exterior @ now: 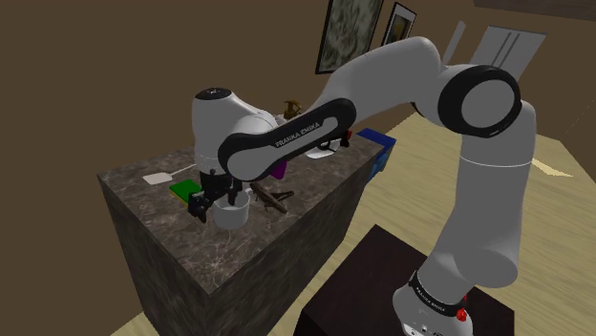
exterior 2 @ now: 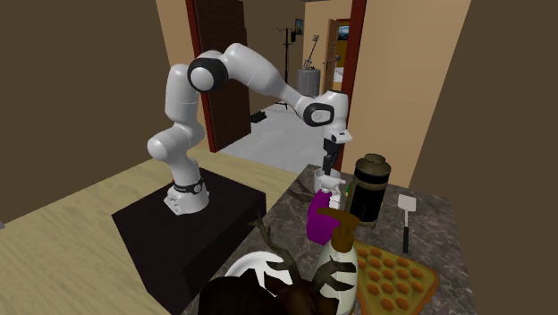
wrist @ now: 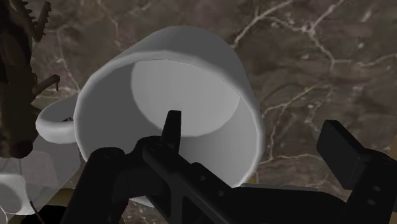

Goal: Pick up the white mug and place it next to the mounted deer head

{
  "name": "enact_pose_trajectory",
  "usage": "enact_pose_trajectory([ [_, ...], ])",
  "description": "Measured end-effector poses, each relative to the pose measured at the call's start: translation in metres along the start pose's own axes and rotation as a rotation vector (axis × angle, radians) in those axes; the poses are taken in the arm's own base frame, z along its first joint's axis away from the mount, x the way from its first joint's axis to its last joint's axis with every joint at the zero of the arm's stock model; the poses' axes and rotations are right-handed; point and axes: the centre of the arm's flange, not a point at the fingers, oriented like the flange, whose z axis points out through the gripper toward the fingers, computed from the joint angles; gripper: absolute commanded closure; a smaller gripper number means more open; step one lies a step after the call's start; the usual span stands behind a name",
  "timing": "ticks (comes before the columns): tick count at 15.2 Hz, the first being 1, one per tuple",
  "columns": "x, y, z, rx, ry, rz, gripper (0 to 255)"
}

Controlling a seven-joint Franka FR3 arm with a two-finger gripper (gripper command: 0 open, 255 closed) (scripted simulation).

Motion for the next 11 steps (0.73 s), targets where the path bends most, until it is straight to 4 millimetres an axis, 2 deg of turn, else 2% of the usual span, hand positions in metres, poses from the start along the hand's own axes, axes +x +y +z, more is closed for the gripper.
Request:
enact_pose_trajectory([
  [6, 0.0005, 0.0000, 0.0041, 0.000, 0.000, 0.000, 0],
  [7, 0.0005, 0.0000, 0.0041, 0.000, 0.000, 0.000, 255],
  [11, 0.0004, -0.0001, 0.0040, 0.000, 0.000, 0.000, 255],
])
